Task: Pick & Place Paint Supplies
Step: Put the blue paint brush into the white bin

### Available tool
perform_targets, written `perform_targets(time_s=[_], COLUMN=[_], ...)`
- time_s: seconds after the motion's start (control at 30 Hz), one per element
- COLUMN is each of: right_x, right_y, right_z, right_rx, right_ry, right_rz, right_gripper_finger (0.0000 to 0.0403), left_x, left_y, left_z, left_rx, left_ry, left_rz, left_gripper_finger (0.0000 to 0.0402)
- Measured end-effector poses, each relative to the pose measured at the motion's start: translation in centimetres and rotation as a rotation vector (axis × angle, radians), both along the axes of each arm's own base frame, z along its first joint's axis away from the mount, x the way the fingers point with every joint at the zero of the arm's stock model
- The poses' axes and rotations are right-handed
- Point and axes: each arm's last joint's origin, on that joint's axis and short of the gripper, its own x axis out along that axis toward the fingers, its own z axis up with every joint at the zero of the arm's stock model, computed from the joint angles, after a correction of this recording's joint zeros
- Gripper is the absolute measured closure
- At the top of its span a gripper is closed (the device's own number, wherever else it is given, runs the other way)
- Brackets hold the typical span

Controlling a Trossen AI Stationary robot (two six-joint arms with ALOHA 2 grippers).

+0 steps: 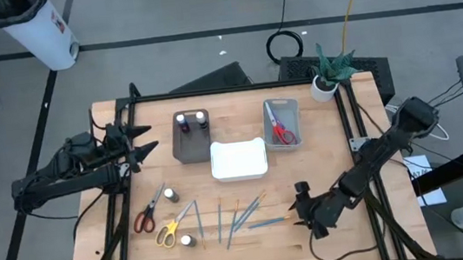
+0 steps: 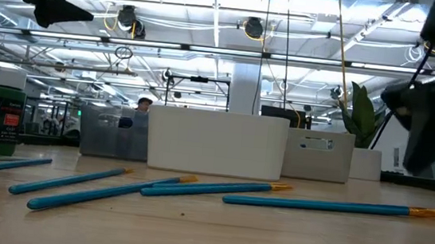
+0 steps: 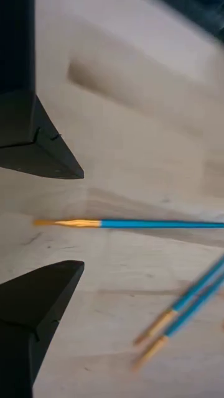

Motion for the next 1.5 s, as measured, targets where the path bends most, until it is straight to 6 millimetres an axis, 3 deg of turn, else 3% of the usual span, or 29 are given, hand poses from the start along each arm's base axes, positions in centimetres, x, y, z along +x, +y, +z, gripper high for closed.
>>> perform_targets(time_s=[0.2, 0.43, 1.0, 1.17, 1.5], right_x=[0.3, 0.3, 0.1, -0.1, -0.6], right_y=[0.0, 0.0, -0.1, -0.3, -1.6], right_z=[-2.1, -2.7, -2.8, -1.3, 6.1], right_rx=[-0.052, -0.059, -0.059, -0.025, 0.077], right_ry=[0.067, 0.087, 0.11, 0.069, -0.249], right_rz=[-0.005, -0.021, -0.043, -0.002, 0.043], right_gripper_finger=[0.0186, 0.0199, 0.0394, 0.04, 0.0402], left_x=[0.0, 0.0, 0.0, 0.0, 0.0], left_y=[0.0, 0.0, 0.0, 0.0, 0.0], left_z=[0.0, 0.0, 0.0, 0.0, 0.0], left_rx=[0.0, 0.0, -0.001, 0.008, 0.008], left_ry=[0.0, 0.0, 0.0, 0.003, 0.004], left_rz=[0.0, -0.001, -0.001, -0.001, -0.001], left_gripper_finger=[0.0078, 0.0078, 0.0078, 0.0078, 0.0078])
